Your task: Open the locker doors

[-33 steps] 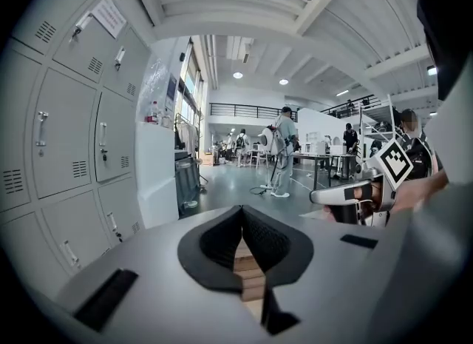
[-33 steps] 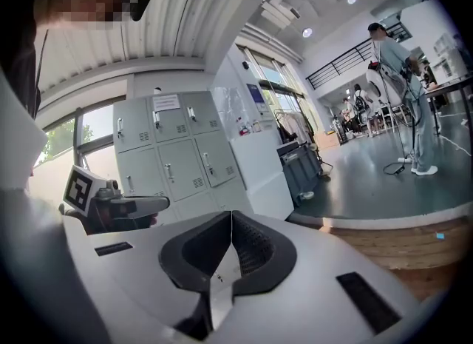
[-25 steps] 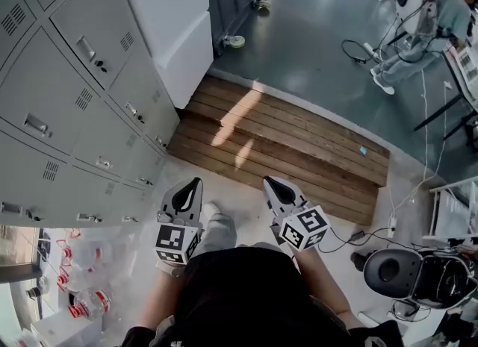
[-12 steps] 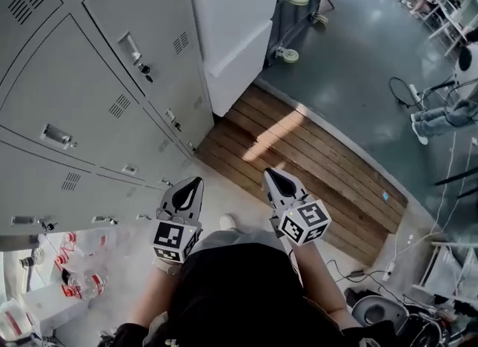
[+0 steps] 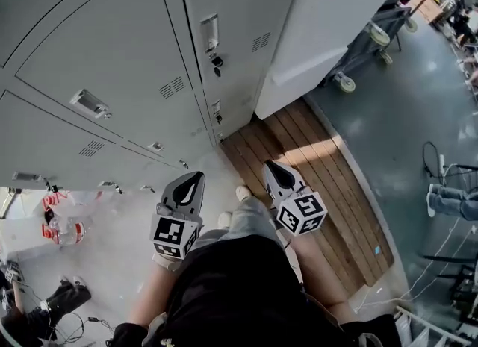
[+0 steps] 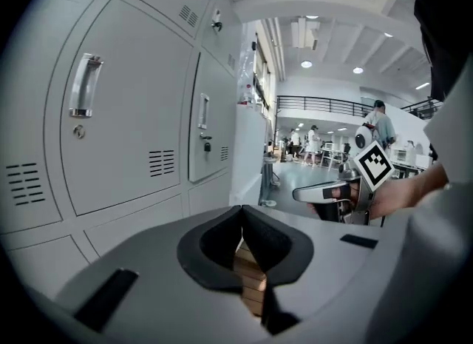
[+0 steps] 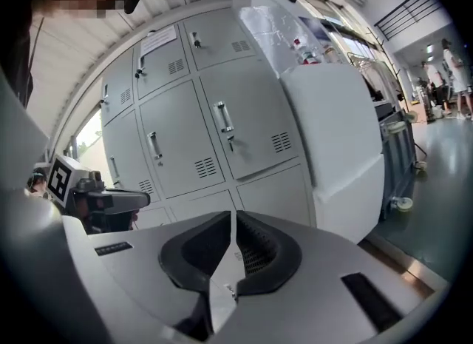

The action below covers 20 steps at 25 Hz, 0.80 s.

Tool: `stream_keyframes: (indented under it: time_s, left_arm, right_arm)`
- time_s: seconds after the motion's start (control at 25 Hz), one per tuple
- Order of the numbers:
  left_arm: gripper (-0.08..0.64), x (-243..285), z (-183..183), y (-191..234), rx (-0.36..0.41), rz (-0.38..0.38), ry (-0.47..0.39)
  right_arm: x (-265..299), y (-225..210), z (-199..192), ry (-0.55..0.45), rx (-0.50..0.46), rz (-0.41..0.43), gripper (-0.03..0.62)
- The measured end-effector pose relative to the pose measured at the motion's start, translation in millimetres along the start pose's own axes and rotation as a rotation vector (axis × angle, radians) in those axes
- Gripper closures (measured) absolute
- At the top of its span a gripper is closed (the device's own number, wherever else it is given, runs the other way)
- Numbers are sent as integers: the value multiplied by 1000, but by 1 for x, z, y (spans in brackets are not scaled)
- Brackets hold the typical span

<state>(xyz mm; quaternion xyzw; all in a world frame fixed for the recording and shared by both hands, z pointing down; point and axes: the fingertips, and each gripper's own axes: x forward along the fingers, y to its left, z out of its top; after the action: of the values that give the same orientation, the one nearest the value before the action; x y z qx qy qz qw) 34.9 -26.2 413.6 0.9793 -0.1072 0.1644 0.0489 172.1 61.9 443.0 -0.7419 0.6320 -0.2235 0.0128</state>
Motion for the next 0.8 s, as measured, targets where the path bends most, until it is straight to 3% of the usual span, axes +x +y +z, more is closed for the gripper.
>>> stream_keyframes:
  time_s: [0.28,0.48,0.8]
  left_arm:
    - [540,17,5,40,-74,166,7]
    - [540,20,-2,62,-122,273,20]
    - [540,4,-22,77,-215,461,67]
  right_arm:
    - [87,-16,5,110,-107,149,560]
    - [142,-30,-10,195,-125,217,546]
    - [211,-35,-54,324,-187,326,439]
